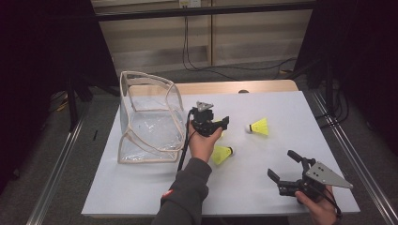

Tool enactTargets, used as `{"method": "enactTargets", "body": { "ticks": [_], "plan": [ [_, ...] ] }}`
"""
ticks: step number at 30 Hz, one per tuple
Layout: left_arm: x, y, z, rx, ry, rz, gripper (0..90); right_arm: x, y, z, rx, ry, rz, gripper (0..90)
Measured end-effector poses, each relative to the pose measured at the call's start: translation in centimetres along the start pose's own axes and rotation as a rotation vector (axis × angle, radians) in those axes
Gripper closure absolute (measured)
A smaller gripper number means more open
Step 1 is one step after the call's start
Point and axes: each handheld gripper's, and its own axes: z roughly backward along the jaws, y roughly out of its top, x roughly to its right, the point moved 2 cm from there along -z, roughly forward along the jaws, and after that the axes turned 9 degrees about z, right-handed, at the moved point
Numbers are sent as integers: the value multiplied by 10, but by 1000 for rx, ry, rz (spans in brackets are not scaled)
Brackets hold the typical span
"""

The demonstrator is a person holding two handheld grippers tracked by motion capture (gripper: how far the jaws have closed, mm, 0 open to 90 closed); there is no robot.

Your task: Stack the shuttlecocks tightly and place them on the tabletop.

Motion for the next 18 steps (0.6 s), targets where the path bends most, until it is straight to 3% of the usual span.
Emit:
{"method": "enactTargets", "body": {
  "ticks": [11, 18],
  "plan": [
    [2, -10, 8, -53, -68, -17, 230, -1, 0, 0, -3, 2, 0, 28],
    [6, -13, 14, -56, -108, -21, 172, -1, 0, 0, -3, 1, 3, 28]
  ]
}}
